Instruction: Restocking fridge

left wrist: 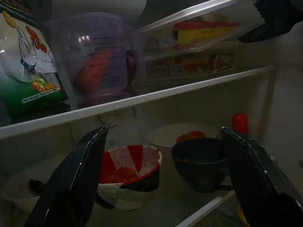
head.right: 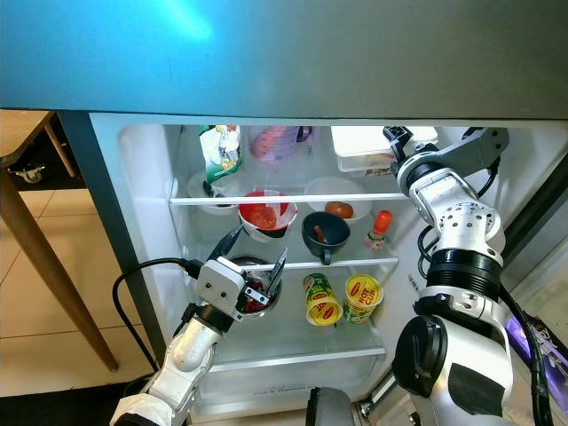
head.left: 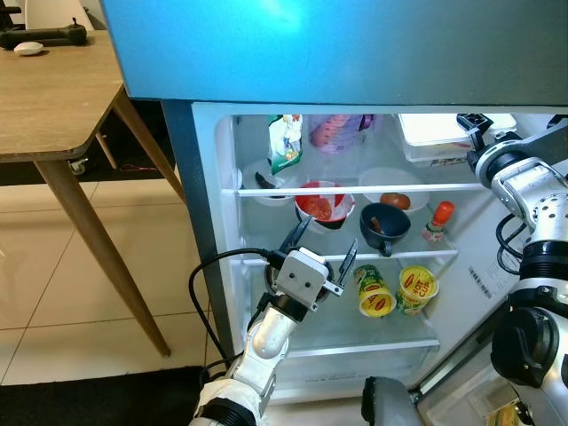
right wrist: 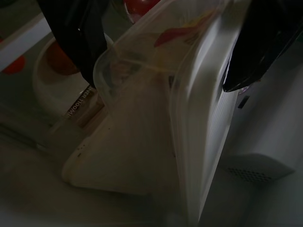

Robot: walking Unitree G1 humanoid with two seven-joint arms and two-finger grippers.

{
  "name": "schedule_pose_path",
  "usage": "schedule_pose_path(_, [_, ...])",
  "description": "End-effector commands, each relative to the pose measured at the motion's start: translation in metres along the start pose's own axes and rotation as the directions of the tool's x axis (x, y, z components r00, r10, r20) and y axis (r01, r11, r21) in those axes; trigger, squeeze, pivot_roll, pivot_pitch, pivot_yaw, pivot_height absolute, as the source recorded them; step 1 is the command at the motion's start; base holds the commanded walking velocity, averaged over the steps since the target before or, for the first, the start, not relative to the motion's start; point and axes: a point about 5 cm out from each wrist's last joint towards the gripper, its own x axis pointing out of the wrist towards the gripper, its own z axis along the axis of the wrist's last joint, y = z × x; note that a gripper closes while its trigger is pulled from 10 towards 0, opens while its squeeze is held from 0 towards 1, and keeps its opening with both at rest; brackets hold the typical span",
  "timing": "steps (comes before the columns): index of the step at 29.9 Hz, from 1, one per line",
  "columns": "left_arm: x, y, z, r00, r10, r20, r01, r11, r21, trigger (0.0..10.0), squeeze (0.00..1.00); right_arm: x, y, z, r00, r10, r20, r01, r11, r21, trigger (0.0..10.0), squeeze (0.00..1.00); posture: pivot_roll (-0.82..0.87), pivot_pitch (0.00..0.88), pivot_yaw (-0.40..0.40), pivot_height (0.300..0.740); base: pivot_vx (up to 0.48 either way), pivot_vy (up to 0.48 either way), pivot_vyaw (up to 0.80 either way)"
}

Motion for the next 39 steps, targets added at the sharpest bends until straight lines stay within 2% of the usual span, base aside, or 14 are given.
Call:
schedule_pose_path(1, [0.001, -0.007, 0.001, 1.000, -0.003, -0.003, 0.003, 1.000, -0.026, 10.0, 0.00, -0.003, -0.016, 0.002, 0.996, -0.093, -0.009, 0.093, 0.995, -0.033, 10.0, 0.31, -0.11, 0.000, -0.077, 0.550, 0.000, 0.000, 0.00])
schedule_pose_path(5, [0.001, -0.007, 0.001, 1.000, -0.003, -0.002, 0.003, 1.000, -0.026, 10.0, 0.00, -0.004, -0.018, 0.004, 0.995, -0.104, -0.005, 0.103, 0.994, -0.037, 10.0, 0.31, -0.11, 0.000, -0.077, 0.550, 0.000, 0.000, 0.00])
schedule_pose_path(11, [0.001, -0.008, 0.001, 1.000, -0.006, -0.003, 0.006, 1.000, -0.029, 10.0, 0.00, -0.007, -0.030, 0.008, 0.988, -0.155, -0.010, 0.154, 0.986, -0.056, 10.0, 0.31, -0.12, 0.000, -0.075, 0.550, 0.000, 0.000, 0.00])
schedule_pose_path(27, [0.002, -0.009, 0.001, 1.000, -0.007, 0.000, 0.007, 0.999, -0.032, 10.0, 0.00, -0.014, -0.035, 0.021, 0.988, -0.155, -0.006, 0.155, 0.986, -0.064, 10.0, 0.31, -0.11, 0.000, -0.075, 0.550, 0.000, 0.000, 0.00])
schedule_pose_path(39, [0.002, -0.010, 0.001, 1.000, -0.007, 0.000, 0.007, 0.999, -0.032, 10.0, 0.00, -0.018, -0.037, 0.024, 0.988, -0.149, -0.038, 0.144, 0.984, -0.108, 10.0, 0.31, -0.12, 0.000, -0.078, 0.550, 0.000, 0.000, 0.00])
